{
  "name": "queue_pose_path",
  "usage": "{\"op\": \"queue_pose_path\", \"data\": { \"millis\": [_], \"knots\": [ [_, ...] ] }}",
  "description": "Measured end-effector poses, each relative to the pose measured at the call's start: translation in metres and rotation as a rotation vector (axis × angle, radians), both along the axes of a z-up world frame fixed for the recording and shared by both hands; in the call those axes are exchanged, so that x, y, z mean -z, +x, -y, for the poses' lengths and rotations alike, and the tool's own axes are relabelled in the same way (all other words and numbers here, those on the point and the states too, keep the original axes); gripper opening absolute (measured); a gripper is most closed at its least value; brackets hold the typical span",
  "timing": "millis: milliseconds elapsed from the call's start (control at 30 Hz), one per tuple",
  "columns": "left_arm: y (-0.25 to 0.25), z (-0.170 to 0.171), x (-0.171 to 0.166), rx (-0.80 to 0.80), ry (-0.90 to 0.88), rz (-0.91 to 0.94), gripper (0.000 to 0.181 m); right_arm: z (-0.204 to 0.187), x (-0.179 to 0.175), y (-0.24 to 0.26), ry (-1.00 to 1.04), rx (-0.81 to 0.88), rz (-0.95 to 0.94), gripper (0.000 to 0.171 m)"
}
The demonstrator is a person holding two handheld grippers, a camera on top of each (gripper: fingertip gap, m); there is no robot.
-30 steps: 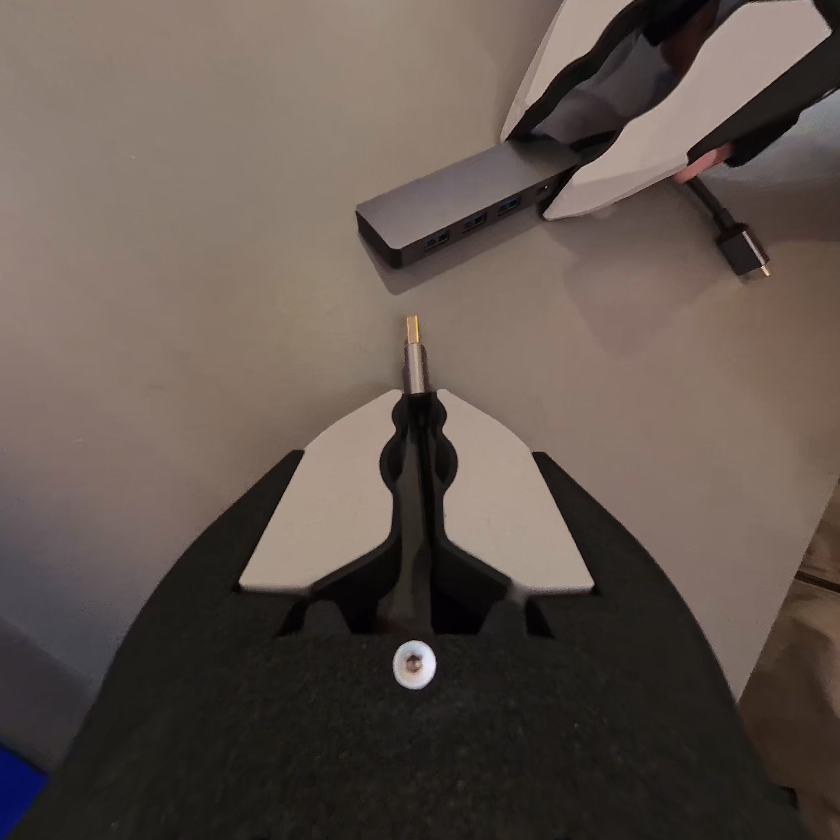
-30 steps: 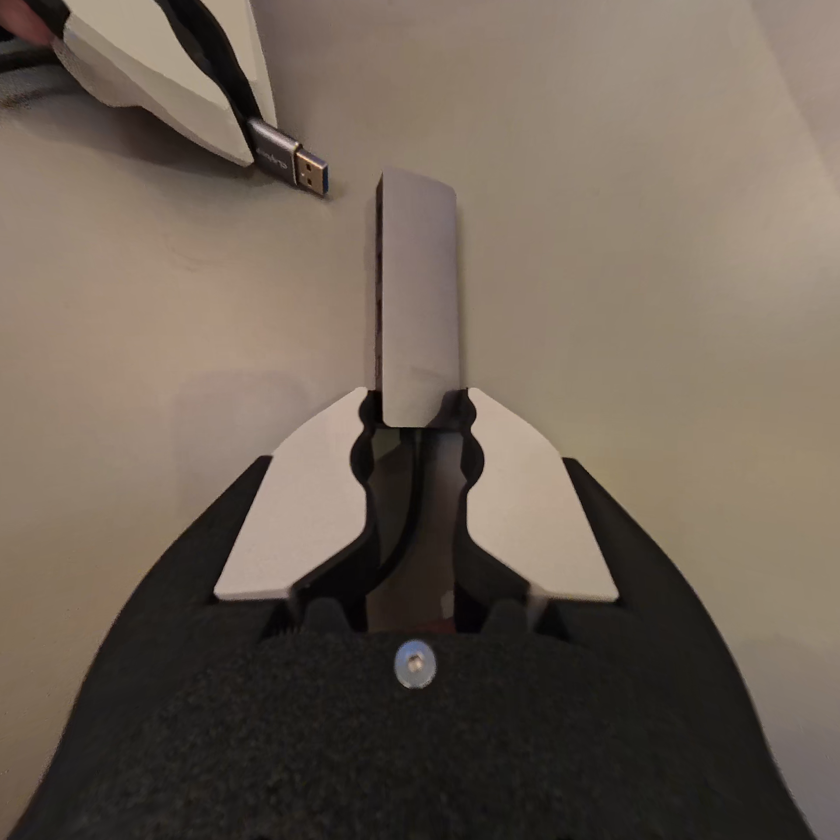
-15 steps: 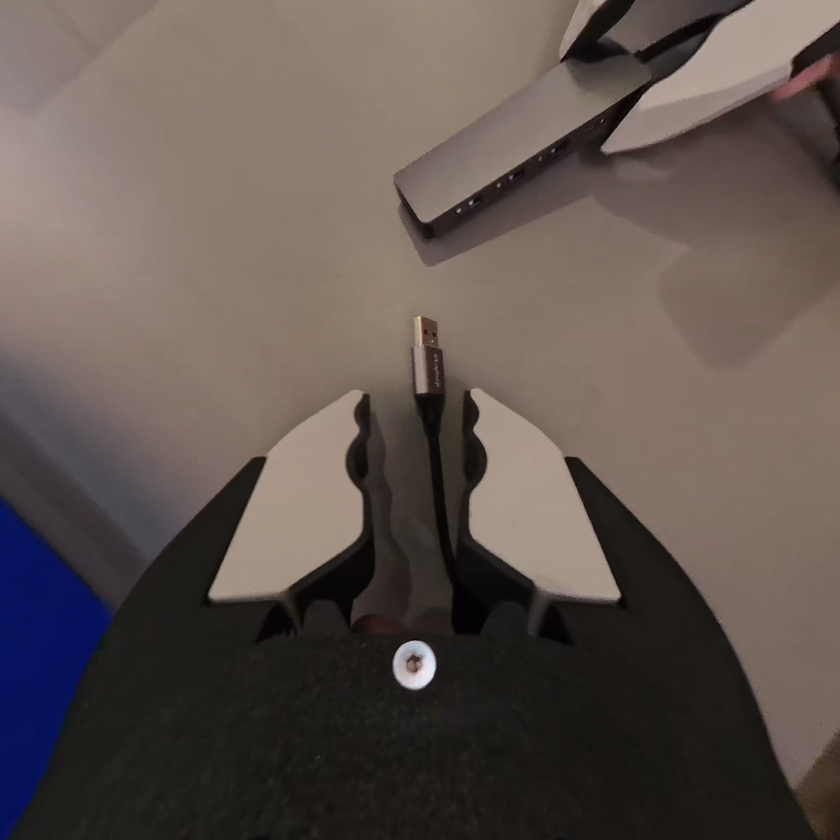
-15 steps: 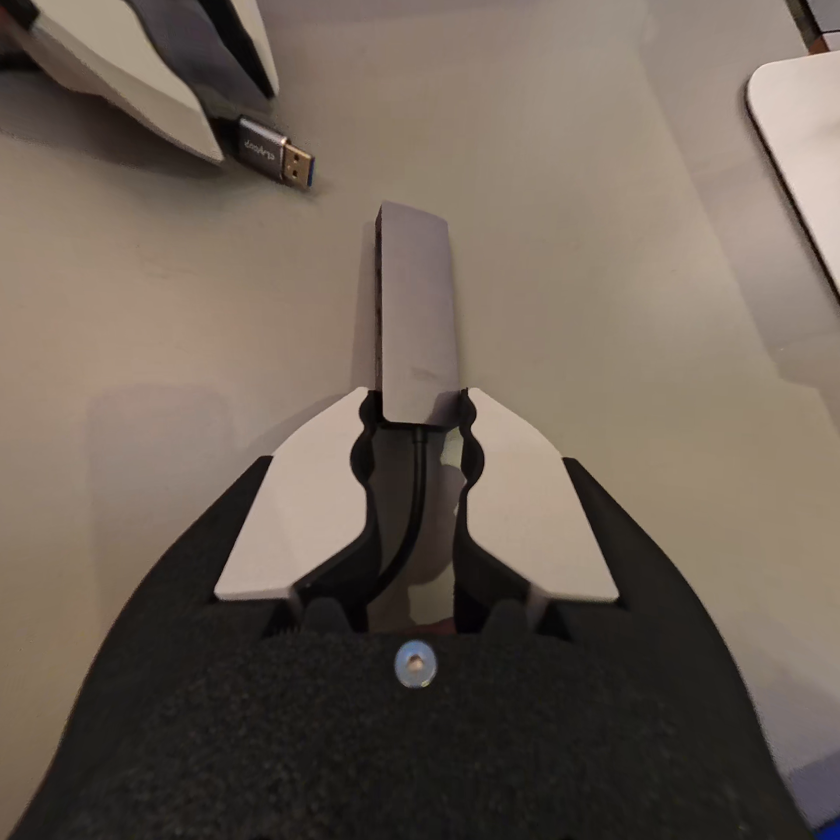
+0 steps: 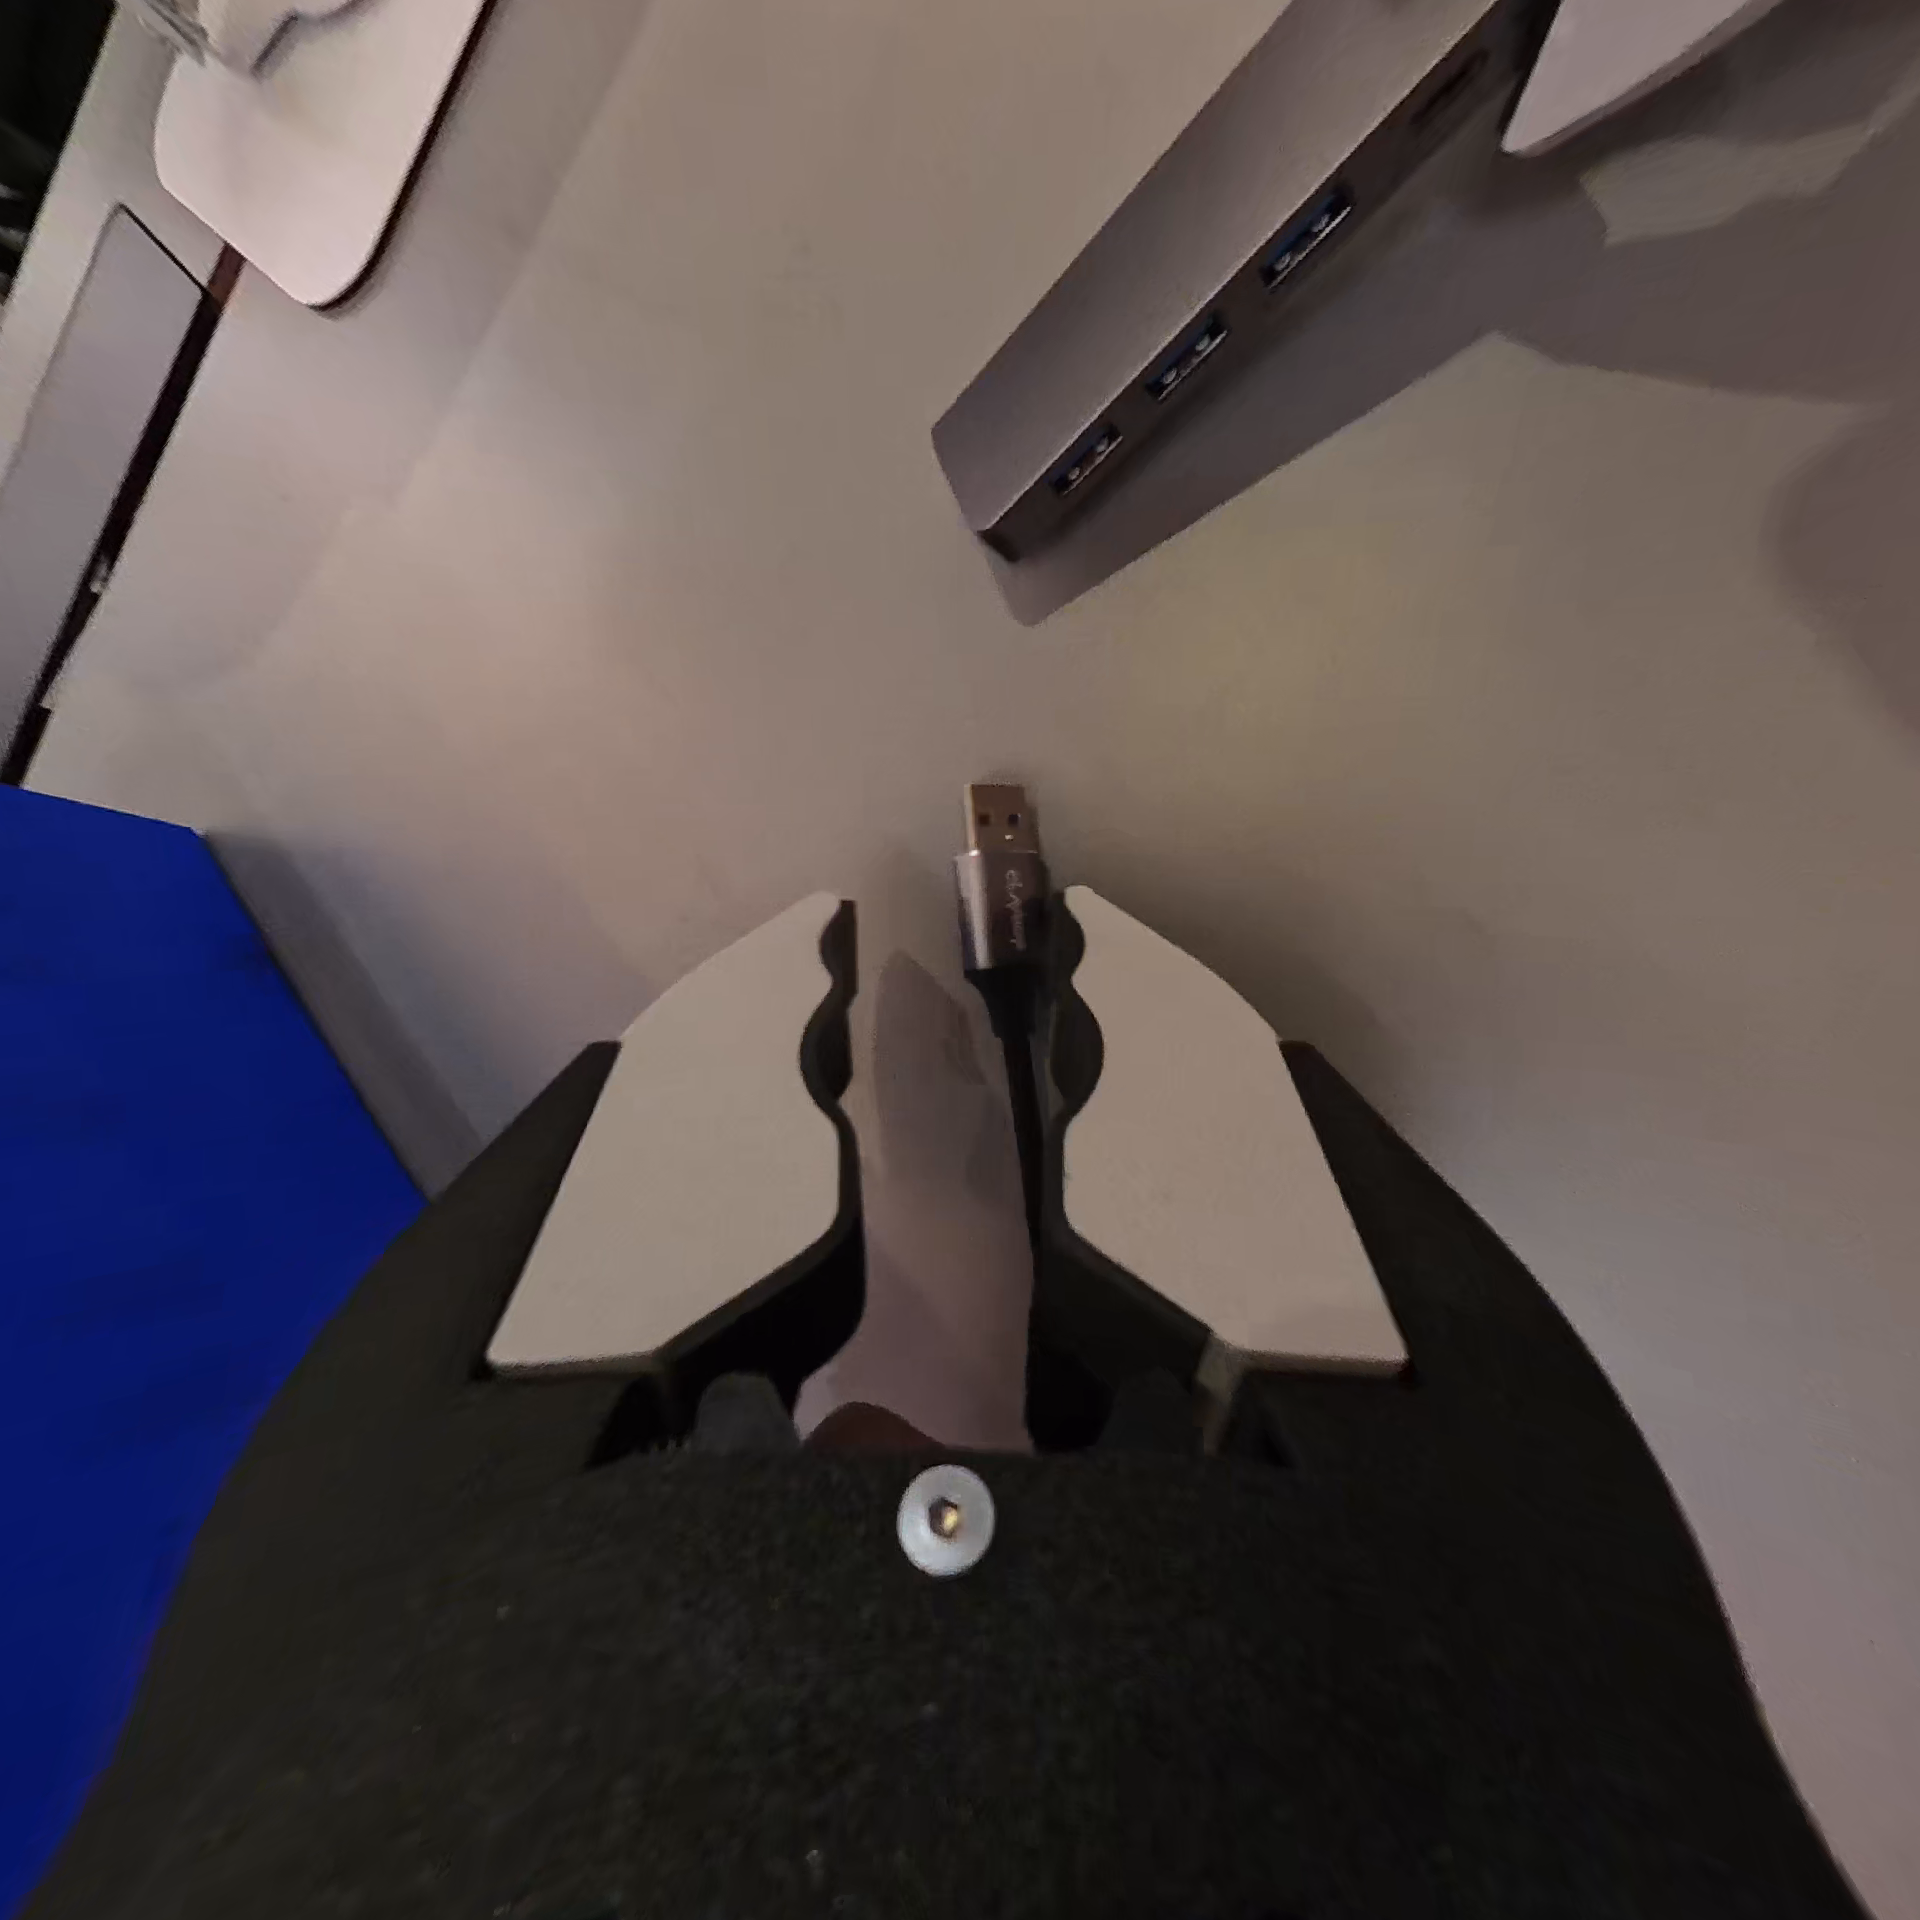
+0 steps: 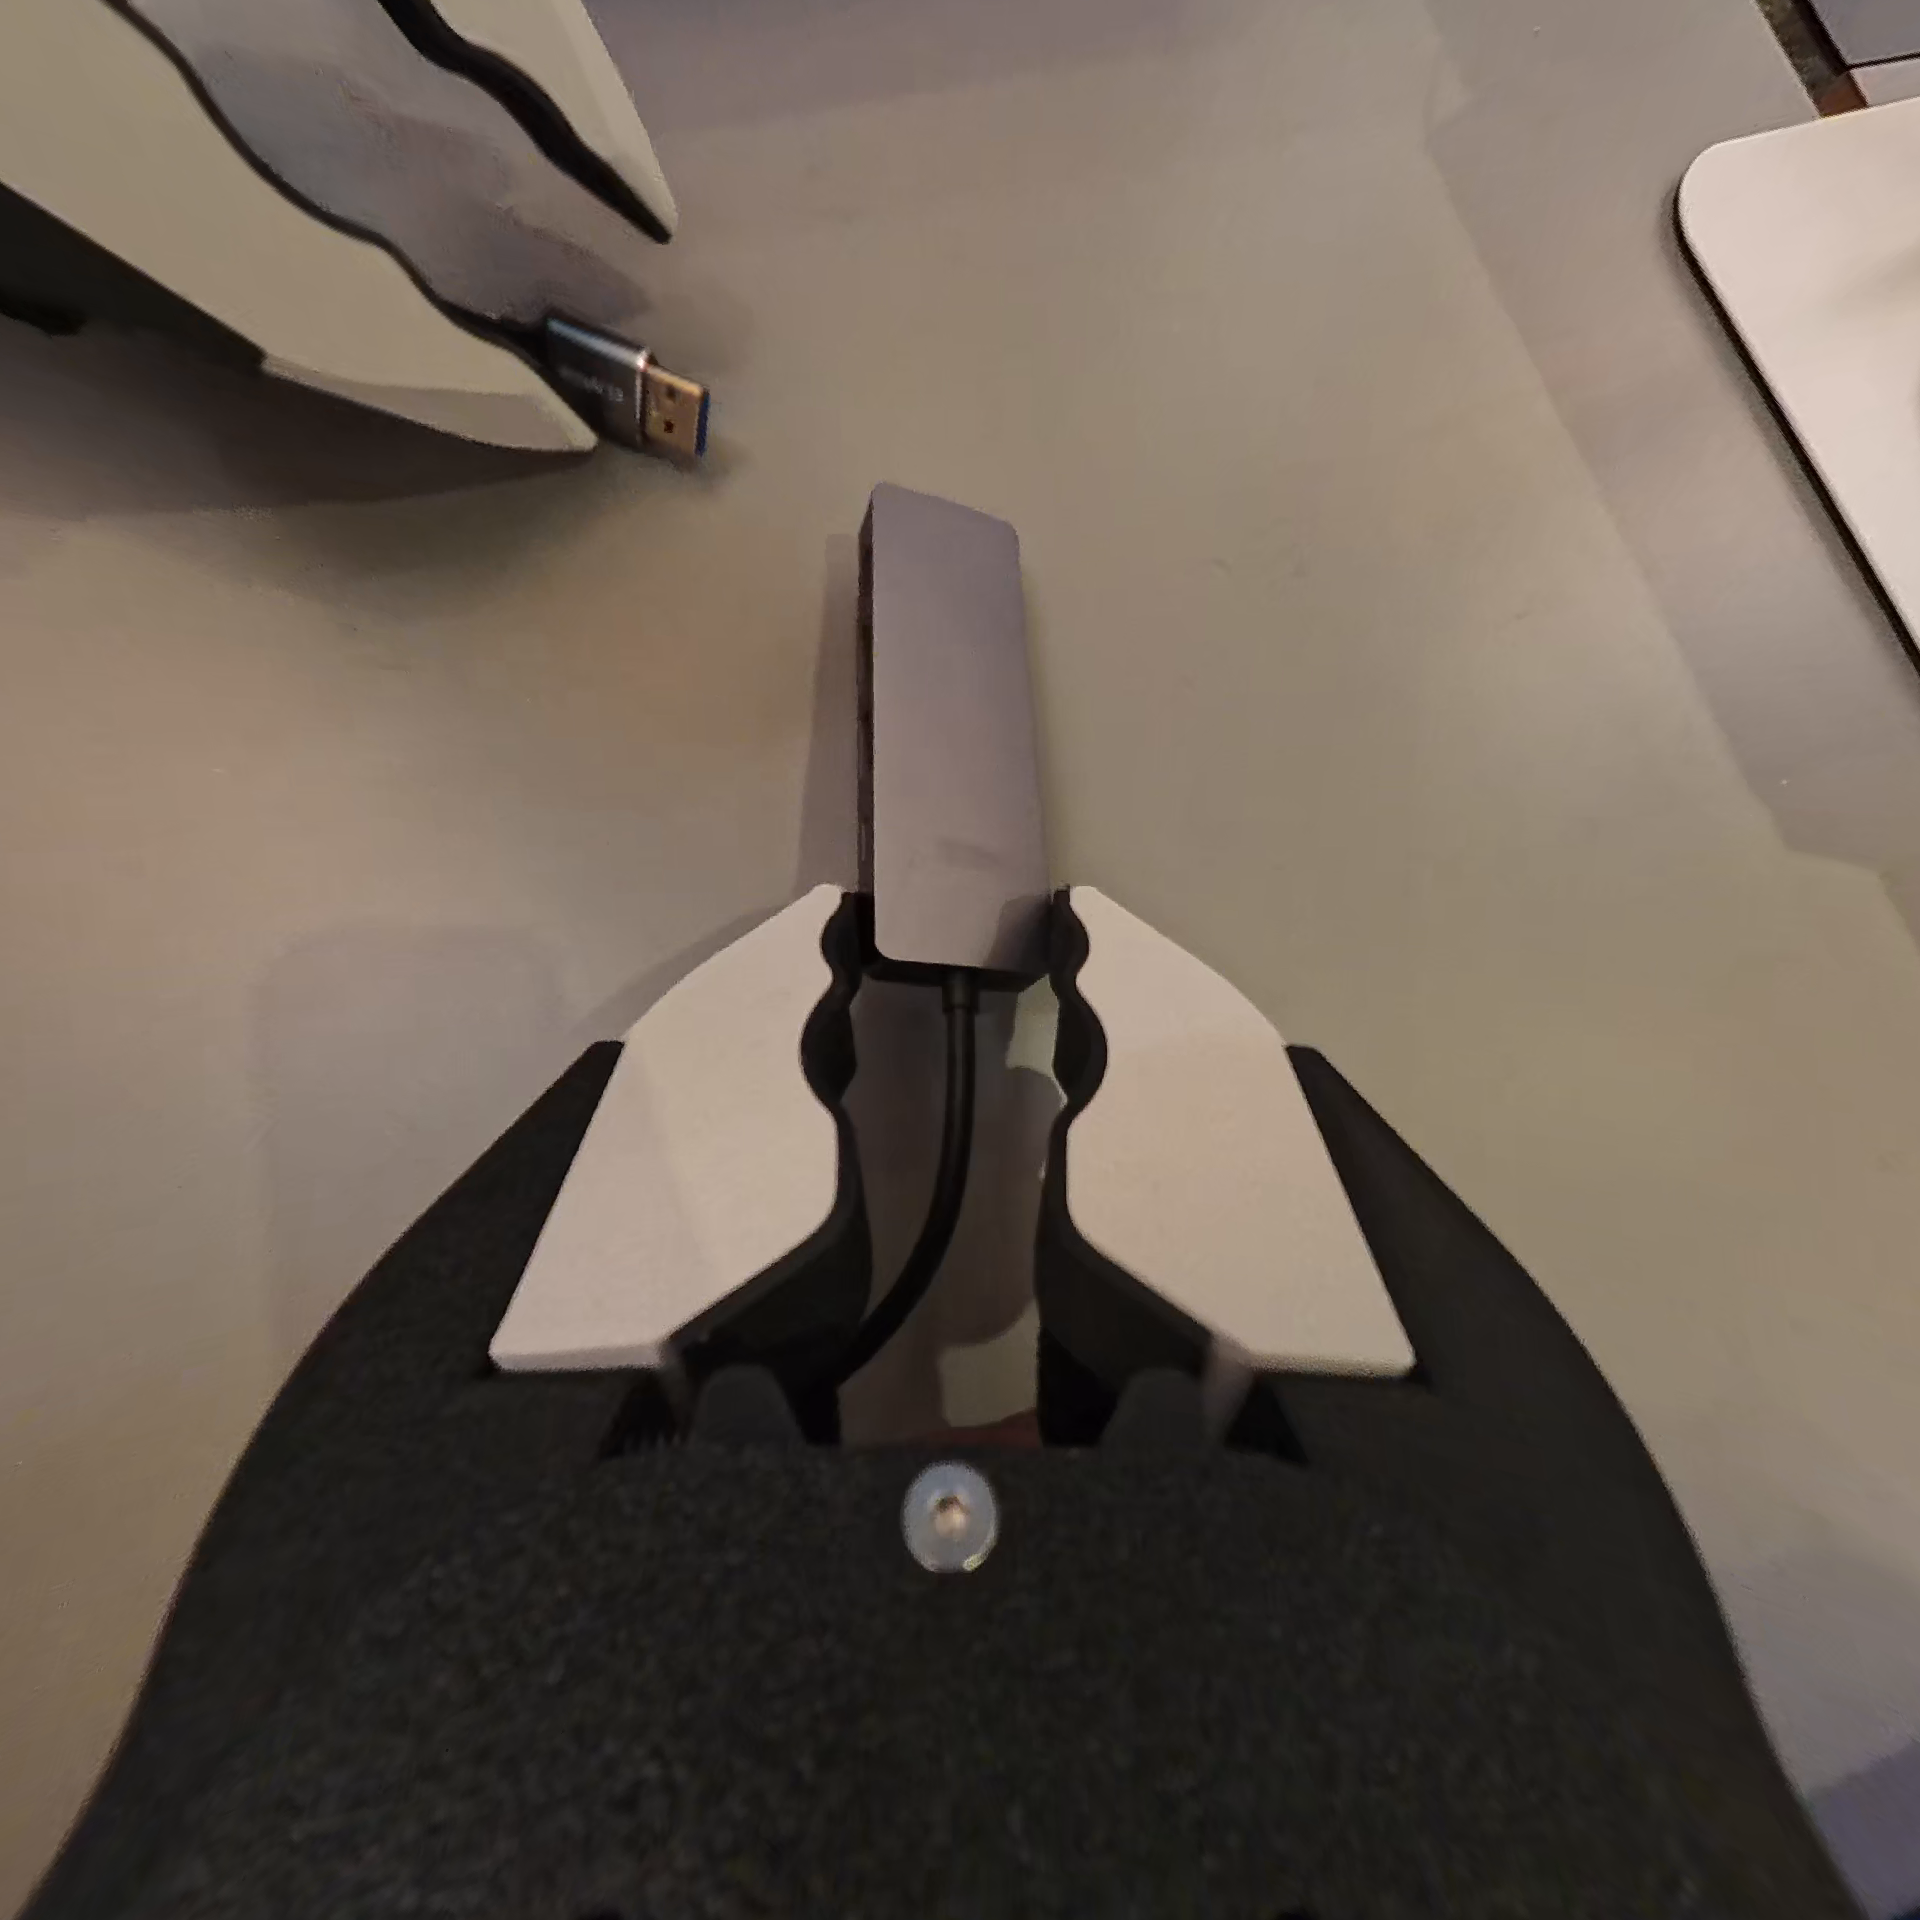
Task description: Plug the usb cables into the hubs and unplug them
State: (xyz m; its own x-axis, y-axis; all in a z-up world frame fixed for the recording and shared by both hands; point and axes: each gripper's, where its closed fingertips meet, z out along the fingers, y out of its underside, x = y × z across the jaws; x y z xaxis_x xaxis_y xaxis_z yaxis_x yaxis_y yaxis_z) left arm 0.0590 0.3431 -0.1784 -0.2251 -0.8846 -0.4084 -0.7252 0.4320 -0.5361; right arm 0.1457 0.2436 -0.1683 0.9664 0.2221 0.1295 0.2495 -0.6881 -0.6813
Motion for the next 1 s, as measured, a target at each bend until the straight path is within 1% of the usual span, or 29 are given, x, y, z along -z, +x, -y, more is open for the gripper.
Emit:
{"op": "queue_pose_path", "data": {
  "millis": [67, 100, 200, 467, 533, 633, 700, 733, 833, 867, 933, 967, 1000],
  "knots": [
    [0.001, -0.003, 0.003, -0.010, -0.014, 0.000, 0.020, 0.001, 0.000, 0.001, -0.001, 0.003, -0.002, 0.035],
    [0.002, -0.004, 0.004, -0.010, -0.023, 0.008, 0.016, 0.001, 0.000, 0.002, 0.000, 0.003, -0.002, 0.035],
    [0.002, -0.005, 0.005, -0.023, -0.077, 0.006, 0.016, 0.001, -0.001, 0.001, 0.003, 0.001, -0.005, 0.035],
    [0.000, -0.003, 0.005, -0.064, -0.350, 0.002, 0.015, -0.002, -0.010, -0.001, 0.047, -0.007, 0.006, 0.035],
    [0.001, 0.003, 0.000, -0.066, -0.480, 0.028, 0.014, -0.004, -0.014, -0.002, 0.075, -0.013, 0.016, 0.035],
    [0.001, 0.011, -0.008, -0.058, -0.627, 0.068, 0.014, -0.007, -0.024, -0.006, 0.130, -0.027, 0.033, 0.035],
    [0.003, 0.020, -0.022, -0.037, -0.767, 0.110, 0.014, -0.010, -0.030, -0.007, 0.165, -0.027, 0.059, 0.035],
    [0.005, 0.021, -0.028, -0.036, -0.810, 0.134, 0.014, -0.011, -0.032, -0.007, 0.181, -0.027, 0.072, 0.035],
    [0.011, 0.031, -0.049, -0.017, -0.968, 0.187, 0.014, -0.014, -0.040, -0.003, 0.227, -0.016, 0.172, 0.035],
    [0.013, 0.032, -0.051, -0.018, -0.971, 0.188, 0.014, -0.014, -0.043, -0.003, 0.245, -0.014, 0.203, 0.035],
    [0.017, 0.030, -0.049, -0.035, -0.907, 0.190, 0.013, -0.016, -0.048, -0.006, 0.271, -0.018, 0.223, 0.035],
    [0.019, 0.032, -0.048, -0.032, -0.902, 0.185, 0.008, -0.017, -0.049, -0.007, 0.279, -0.020, 0.227, 0.035],
    [0.021, 0.035, -0.048, -0.033, -0.910, 0.176, 0.008, -0.017, -0.050, -0.007, 0.286, -0.020, 0.234, 0.035]
  ]
}}
